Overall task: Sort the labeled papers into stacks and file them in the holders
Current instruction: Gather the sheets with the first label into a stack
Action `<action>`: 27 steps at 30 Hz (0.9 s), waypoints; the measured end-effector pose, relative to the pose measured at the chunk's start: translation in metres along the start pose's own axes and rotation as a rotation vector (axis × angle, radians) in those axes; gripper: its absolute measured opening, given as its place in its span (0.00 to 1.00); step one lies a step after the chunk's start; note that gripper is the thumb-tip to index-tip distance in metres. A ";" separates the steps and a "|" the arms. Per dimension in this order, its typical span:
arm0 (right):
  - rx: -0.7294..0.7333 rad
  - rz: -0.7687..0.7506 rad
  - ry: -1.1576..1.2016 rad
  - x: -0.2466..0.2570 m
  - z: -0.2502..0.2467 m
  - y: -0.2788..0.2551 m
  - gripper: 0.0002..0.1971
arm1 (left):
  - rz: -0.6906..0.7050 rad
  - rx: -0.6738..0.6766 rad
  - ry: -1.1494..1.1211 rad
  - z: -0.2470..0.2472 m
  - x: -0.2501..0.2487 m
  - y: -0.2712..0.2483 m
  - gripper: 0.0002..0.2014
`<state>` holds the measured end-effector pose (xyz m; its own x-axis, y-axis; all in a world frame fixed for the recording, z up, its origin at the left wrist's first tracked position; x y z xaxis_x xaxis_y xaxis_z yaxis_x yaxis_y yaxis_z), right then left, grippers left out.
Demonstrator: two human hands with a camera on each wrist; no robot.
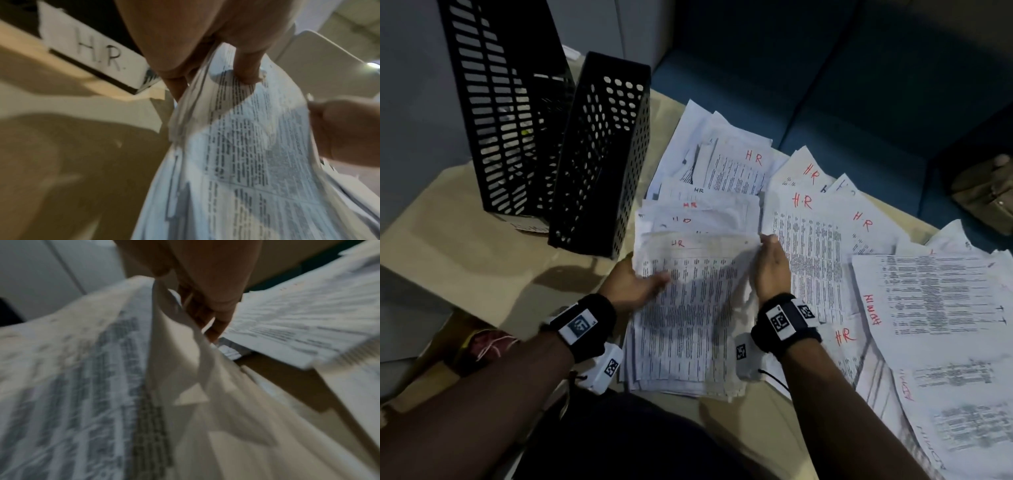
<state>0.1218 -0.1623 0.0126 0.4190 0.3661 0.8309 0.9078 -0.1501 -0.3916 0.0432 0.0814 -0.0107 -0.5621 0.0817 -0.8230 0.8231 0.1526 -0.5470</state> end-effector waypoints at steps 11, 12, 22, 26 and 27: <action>0.059 0.108 -0.436 -0.030 0.009 0.001 0.12 | -0.134 0.035 -0.246 -0.022 0.031 -0.010 0.24; 0.087 0.043 -0.411 -0.022 0.013 -0.001 0.10 | -0.134 0.036 -0.245 -0.022 0.031 -0.010 0.25; 0.129 0.060 -0.260 -0.008 0.026 0.004 0.17 | -0.080 0.014 -0.231 -0.023 0.028 -0.011 0.19; 0.124 0.007 -0.209 0.006 0.015 -0.001 0.10 | -0.074 -0.013 -0.241 -0.023 0.024 -0.013 0.12; 0.069 -0.037 -0.223 0.020 0.001 -0.001 0.07 | -0.075 -0.026 -0.251 -0.024 0.021 -0.014 0.11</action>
<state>0.1290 -0.1537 0.0291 0.3641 0.5650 0.7405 0.9159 -0.0728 -0.3948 0.0176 0.1043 -0.0169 -0.5814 -0.1767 -0.7942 0.7756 0.1744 -0.6067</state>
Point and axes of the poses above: each hand's wrist, its own y-axis towards the middle knuckle, its own z-axis out of the palm, x = y × z, the point moved 8 cm from there along y, towards the middle knuckle, and after that the axes turned 3 degrees about -y, right-handed, at the moved point
